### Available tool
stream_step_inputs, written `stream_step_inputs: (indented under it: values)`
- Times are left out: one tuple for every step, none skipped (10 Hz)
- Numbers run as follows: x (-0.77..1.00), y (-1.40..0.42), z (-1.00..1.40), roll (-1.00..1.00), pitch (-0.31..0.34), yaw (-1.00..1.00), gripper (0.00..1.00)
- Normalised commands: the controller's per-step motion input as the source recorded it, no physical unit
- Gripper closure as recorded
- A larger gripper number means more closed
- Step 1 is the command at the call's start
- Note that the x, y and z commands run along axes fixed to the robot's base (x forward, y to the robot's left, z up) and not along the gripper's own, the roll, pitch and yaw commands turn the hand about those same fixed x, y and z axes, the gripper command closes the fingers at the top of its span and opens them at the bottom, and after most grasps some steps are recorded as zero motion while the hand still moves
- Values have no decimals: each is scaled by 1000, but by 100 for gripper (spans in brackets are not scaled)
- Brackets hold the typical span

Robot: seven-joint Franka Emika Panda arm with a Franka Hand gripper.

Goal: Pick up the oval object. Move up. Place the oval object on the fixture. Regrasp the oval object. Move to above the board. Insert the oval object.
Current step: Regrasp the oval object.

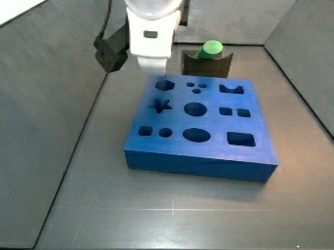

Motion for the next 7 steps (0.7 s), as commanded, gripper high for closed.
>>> stream_step_inputs:
  values:
    - [65, -42, -9, 115, 267, 457, 0]
    - [59, -44, -7, 99, 163, 442, 0]
    - [55, -38, 1, 77, 51, 393, 0]
    - [52, -35, -6, 67, -14, 351, 0]
    - [48, -36, -13, 66, -47, 317, 0]
    - [41, -39, -5, 62, -84, 242, 0]
    - [1000, -21, -1, 82, -94, 116, 0]
